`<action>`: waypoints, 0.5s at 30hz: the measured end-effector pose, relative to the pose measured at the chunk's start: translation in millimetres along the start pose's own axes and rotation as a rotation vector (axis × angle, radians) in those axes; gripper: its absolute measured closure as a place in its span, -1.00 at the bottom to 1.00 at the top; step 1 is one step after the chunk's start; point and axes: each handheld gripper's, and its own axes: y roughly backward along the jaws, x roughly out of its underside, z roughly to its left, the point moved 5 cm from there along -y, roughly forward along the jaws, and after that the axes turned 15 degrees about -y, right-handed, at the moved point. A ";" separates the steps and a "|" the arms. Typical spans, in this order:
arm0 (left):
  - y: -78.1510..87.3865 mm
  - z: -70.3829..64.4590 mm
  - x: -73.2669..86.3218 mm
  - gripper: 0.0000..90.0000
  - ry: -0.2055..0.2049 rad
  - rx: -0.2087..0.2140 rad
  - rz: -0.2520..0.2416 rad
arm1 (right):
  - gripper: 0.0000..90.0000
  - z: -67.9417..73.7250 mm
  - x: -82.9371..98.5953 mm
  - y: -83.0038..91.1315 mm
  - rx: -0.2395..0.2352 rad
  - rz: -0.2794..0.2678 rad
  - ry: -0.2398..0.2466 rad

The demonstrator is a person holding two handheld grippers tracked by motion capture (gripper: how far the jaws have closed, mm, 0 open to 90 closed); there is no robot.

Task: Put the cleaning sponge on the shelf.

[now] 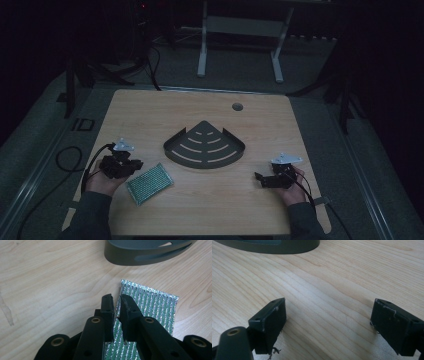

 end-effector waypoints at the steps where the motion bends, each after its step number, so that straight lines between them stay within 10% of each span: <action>1: 0.3 1.1 -0.6 0.80 -0.008 0.003 0.002 | -0.72 0.0 0.0 0.0 0.000 0.000 0.000; 15: -0.2 13.2 -10.9 0.75 -0.087 0.092 0.065 | -0.72 0.0 0.0 0.0 0.000 0.000 0.000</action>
